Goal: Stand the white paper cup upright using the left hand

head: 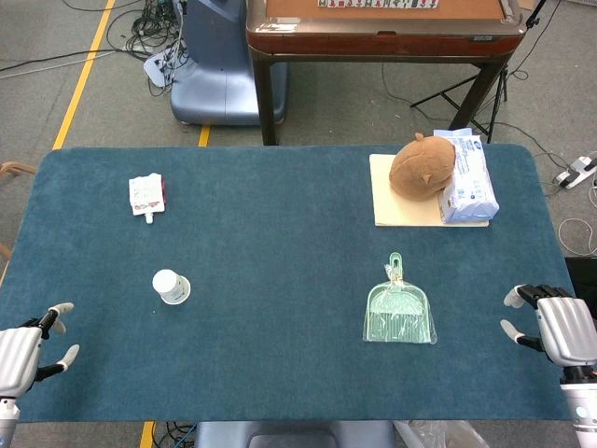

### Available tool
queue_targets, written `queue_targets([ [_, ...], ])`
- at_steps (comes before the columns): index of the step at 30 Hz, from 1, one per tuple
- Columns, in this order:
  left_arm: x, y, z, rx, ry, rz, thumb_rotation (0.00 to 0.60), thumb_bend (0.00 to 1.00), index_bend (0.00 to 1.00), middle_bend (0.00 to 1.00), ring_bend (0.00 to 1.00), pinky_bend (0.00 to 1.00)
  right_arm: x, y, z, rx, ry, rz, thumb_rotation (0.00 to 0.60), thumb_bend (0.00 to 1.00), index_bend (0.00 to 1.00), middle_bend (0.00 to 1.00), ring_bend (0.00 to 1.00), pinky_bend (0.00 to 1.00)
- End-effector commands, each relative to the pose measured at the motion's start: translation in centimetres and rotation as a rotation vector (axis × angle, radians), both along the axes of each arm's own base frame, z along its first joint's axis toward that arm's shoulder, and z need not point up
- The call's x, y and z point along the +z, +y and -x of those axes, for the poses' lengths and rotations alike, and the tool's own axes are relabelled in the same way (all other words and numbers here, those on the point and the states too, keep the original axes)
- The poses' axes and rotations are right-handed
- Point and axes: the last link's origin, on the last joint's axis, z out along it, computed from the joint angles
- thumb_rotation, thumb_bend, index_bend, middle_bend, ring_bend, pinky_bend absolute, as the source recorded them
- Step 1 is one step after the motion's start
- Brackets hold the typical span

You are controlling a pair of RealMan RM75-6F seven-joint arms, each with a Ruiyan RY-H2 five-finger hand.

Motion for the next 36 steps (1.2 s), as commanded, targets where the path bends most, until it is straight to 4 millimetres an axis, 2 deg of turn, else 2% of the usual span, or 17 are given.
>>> queue_targets([
  [1, 0.1, 0.0, 0.1, 0.002, 0.003, -0.005, 0.600, 0.24, 0.27, 0.49, 0.49, 0.64, -0.1, 0.0, -0.1, 0.002, 0.000, -0.004, 0.600, 0.20, 0.53, 0.52, 0.44, 0.47],
  [18, 0.3, -0.3, 0.1, -0.002, 0.000, -0.020, 0.600, 0.24, 0.28, 0.49, 0.49, 0.64, -0.3, -0.2, 0.0, -0.006, -0.004, -0.008, 0.600, 0.20, 0.53, 0.52, 0.44, 0.47],
  [25, 0.3, 0.3, -0.2, -0.020, -0.008, -0.023, 0.600, 0.24, 0.28, 0.49, 0.49, 0.64, 0.0, 0.0, 0.0, -0.008, -0.001, 0.005, 0.600, 0.20, 0.53, 0.52, 0.44, 0.47],
  [29, 0.2, 1.4, -0.6, -0.039, -0.023, -0.030, 0.600, 0.24, 0.27, 0.59, 0.54, 0.65, 0.0, 0.1, 0.0, -0.008, 0.000, 0.006, 0.600, 0.20, 0.53, 0.52, 0.44, 0.47],
  [33, -0.2, 3.1, -1.4, -0.072, -0.057, -0.010, 0.600, 0.14, 0.26, 0.70, 0.59, 0.67, 0.0, 0.0, 0.0, -0.011, 0.001, 0.006, 0.600, 0.20, 0.53, 0.52, 0.44, 0.47],
  [36, -0.5, 4.7, -2.1, -0.099, -0.084, 0.010, 0.600, 0.10, 0.25, 0.76, 0.61, 0.68, 0.1, 0.0, 0.1, -0.011, 0.000, 0.009, 0.600, 0.20, 0.53, 0.52, 0.44, 0.47],
])
